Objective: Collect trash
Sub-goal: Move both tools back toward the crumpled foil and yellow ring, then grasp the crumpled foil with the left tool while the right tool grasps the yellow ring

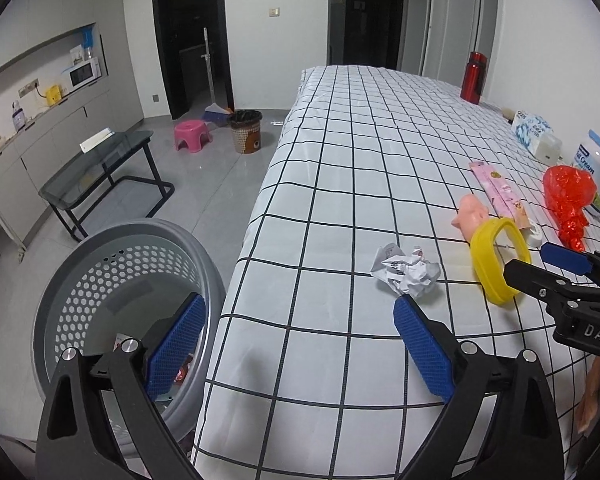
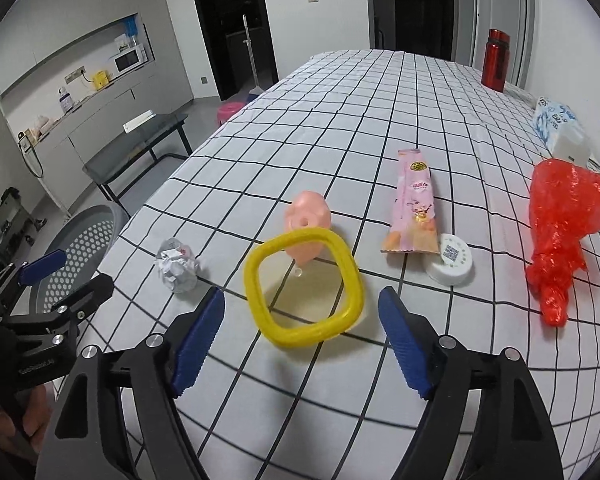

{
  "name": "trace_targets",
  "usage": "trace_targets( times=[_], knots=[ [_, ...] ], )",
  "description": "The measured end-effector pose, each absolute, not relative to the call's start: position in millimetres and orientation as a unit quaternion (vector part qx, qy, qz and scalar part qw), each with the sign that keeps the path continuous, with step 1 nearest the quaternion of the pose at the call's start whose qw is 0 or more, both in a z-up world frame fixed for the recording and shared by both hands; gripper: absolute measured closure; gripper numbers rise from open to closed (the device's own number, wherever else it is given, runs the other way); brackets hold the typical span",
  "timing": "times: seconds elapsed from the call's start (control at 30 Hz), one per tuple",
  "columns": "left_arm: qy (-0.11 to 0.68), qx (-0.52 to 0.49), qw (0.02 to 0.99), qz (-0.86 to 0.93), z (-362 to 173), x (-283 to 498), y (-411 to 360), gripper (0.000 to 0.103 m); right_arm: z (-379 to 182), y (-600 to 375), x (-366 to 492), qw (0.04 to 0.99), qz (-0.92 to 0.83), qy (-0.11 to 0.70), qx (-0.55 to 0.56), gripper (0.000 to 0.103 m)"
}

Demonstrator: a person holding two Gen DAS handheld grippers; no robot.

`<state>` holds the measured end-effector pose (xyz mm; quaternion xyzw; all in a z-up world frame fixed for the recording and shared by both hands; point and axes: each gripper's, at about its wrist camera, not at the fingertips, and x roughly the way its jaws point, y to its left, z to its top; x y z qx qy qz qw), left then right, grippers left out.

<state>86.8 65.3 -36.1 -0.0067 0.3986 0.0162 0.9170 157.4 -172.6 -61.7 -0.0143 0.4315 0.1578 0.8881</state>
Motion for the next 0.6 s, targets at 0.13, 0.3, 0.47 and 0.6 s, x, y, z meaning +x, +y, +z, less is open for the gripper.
trace_targets(
  times=[0.13,0.3,0.47,0.6],
  knots=[
    [0.401,-0.009,0.916,0.018,-37.3,86.7,67.5,0.01,-68.7,-171.2,164.8,0.883,0.16,0.44,-0.017,0.025],
    [0.403,-0.007,0.915,0.017,-38.2,86.5,66.4,0.01,-74.9,-167.4,170.1,0.881,0.165,0.443,-0.024,0.025],
    [0.404,-0.007,0.914,0.014,-38.5,85.7,63.2,0.01,-77.6,-164.4,172.9,0.881,0.169,0.441,-0.028,0.025],
    [0.405,-0.006,0.914,0.014,-38.1,85.6,61.1,0.01,-78.7,-162.0,172.0,0.882,0.17,0.438,-0.034,0.026]
  ],
)
